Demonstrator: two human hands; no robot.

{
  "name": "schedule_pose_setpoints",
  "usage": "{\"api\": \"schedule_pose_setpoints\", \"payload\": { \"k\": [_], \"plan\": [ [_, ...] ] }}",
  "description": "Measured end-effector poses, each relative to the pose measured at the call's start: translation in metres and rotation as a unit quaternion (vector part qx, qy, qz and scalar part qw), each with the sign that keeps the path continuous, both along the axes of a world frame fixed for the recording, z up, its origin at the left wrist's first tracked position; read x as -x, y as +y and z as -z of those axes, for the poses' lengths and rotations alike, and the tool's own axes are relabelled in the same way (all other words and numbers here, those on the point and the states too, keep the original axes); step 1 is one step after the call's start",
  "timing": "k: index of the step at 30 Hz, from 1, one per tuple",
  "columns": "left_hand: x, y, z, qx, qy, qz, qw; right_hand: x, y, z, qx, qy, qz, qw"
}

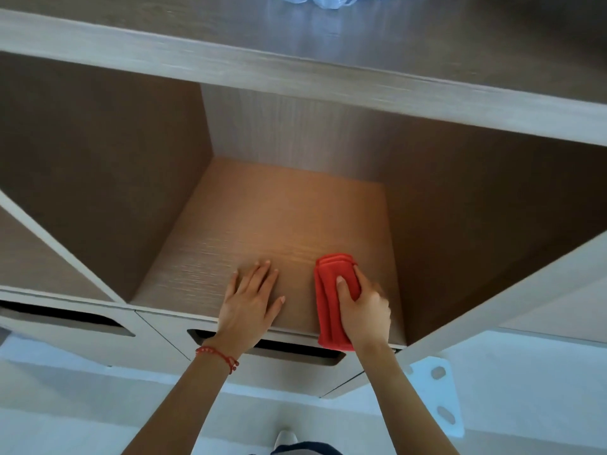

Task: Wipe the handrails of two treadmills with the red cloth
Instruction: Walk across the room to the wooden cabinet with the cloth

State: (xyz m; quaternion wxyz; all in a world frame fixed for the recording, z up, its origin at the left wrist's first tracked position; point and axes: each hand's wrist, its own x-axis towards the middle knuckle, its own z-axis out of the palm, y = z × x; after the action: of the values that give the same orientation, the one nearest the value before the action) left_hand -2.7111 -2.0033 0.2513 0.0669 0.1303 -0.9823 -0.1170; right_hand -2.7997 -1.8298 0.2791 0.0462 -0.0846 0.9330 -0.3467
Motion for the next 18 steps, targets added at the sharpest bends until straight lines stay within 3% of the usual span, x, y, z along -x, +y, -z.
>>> {"api": "schedule_pose_setpoints", "payload": {
  "k": [5, 18],
  "plan": [
    [0.01, -0.005, 0.012, 0.022, -0.01, -0.014, 1.0, 0.018, -0.015, -0.005, -0.095, -0.007, 0.003, 0.995],
    [0.011, -0.007, 0.016, 0.014, 0.018, -0.016, 1.0, 0.038, -0.024, -0.012, -0.144, -0.014, 0.012, 0.989]
  ]
}}
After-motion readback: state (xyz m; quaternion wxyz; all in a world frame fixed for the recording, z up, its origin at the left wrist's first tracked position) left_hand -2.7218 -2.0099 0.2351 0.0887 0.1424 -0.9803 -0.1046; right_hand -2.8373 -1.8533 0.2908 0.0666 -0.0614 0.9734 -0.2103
